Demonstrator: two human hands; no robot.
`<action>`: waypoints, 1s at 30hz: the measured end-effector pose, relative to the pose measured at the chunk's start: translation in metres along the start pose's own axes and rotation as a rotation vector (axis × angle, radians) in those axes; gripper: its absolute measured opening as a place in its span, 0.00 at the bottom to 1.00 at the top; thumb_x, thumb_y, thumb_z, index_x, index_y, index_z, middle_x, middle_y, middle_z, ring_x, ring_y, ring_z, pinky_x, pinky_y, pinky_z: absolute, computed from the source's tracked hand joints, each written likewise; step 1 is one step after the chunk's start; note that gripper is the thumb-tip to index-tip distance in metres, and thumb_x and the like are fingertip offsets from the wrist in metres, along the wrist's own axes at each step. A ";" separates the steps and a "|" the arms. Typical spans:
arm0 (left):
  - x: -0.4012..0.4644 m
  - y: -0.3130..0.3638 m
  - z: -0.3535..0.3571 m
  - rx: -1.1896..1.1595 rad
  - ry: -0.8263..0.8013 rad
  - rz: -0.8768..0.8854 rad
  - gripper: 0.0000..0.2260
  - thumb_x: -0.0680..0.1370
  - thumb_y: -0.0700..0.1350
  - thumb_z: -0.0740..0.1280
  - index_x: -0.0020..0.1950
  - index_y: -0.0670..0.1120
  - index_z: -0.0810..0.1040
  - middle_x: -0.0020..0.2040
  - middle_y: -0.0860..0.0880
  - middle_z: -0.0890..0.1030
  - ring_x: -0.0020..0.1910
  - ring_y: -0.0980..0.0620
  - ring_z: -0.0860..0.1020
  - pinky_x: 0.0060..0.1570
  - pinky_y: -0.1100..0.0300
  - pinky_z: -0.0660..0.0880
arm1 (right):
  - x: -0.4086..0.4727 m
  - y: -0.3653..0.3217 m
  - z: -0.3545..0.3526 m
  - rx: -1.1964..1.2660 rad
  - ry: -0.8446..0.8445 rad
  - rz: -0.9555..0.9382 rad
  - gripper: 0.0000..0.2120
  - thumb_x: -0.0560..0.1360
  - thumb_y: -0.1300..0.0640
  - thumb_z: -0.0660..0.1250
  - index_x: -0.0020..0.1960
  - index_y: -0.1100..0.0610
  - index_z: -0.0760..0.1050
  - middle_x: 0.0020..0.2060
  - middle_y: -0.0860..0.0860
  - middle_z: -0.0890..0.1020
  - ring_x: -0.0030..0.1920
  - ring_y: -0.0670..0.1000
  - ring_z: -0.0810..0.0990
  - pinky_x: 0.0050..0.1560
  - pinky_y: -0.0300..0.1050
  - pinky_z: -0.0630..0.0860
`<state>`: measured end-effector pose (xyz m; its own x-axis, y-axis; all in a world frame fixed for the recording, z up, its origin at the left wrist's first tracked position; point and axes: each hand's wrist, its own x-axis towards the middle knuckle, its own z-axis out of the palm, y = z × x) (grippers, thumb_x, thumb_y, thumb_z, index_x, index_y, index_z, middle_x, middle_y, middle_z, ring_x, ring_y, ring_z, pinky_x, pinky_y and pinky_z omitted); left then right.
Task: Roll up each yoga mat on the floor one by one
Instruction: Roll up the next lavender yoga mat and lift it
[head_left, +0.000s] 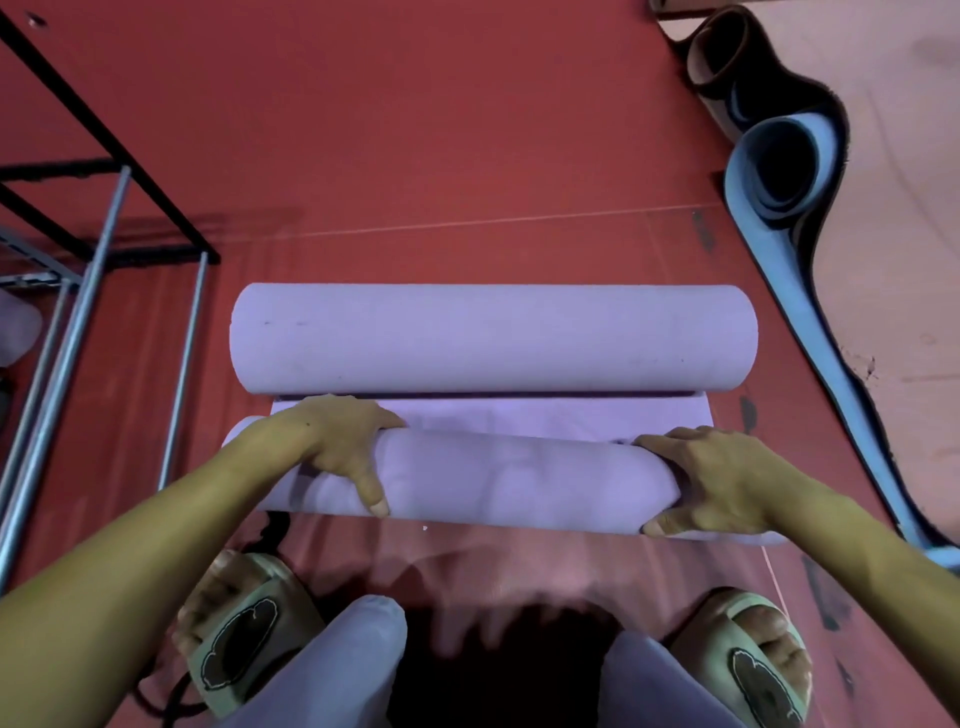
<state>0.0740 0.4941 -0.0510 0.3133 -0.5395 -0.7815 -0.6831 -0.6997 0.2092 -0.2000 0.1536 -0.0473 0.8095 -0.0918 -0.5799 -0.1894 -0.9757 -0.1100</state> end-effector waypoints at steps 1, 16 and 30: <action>0.000 -0.001 0.002 -0.023 -0.007 0.003 0.42 0.53 0.67 0.83 0.66 0.67 0.75 0.56 0.64 0.81 0.56 0.54 0.79 0.59 0.51 0.77 | 0.000 0.000 -0.001 0.007 -0.016 -0.004 0.45 0.59 0.18 0.66 0.73 0.32 0.66 0.56 0.39 0.79 0.57 0.49 0.80 0.55 0.50 0.78; -0.003 0.010 -0.010 0.023 0.057 -0.058 0.55 0.55 0.64 0.85 0.79 0.64 0.65 0.72 0.61 0.73 0.72 0.51 0.71 0.62 0.48 0.71 | 0.017 0.013 -0.010 0.136 -0.153 0.010 0.51 0.58 0.22 0.70 0.78 0.30 0.58 0.64 0.35 0.72 0.64 0.46 0.76 0.62 0.54 0.77; -0.006 -0.002 -0.023 -0.078 0.455 -0.086 0.31 0.71 0.63 0.78 0.73 0.64 0.74 0.71 0.60 0.77 0.71 0.50 0.74 0.60 0.49 0.74 | 0.023 0.024 -0.027 0.191 0.170 0.061 0.26 0.74 0.36 0.73 0.70 0.36 0.73 0.60 0.42 0.71 0.63 0.51 0.70 0.51 0.58 0.79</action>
<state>0.0888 0.4881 -0.0330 0.6358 -0.6166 -0.4643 -0.5960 -0.7744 0.2122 -0.1710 0.1233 -0.0419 0.8721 -0.1976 -0.4476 -0.3294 -0.9135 -0.2386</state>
